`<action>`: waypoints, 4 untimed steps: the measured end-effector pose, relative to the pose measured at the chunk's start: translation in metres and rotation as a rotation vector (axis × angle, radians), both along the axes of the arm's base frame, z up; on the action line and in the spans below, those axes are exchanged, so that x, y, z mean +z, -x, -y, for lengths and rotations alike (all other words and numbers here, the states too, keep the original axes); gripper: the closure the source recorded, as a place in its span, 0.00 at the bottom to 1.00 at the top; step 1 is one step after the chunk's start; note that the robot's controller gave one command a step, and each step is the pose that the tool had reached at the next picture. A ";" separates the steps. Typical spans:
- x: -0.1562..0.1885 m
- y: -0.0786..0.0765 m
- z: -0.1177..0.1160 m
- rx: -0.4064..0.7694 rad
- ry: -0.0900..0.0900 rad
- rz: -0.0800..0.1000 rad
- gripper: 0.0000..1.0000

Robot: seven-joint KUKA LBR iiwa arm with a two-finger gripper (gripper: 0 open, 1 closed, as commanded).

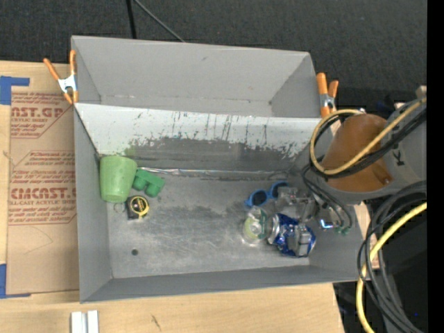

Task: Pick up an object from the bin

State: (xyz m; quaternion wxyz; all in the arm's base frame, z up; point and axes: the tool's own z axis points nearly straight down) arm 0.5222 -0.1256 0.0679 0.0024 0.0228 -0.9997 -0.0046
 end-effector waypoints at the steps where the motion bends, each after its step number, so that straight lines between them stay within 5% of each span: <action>1: 0.001 -0.001 -0.001 0.000 0.000 0.003 0.00; 3: 0.002 -0.002 -0.002 0.001 0.000 0.005 0.00; 4: 0.003 -0.003 -0.003 0.001 -0.001 0.008 1.00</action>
Offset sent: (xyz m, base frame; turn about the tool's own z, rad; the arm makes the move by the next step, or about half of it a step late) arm 0.0000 0.0000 0.0000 0.0000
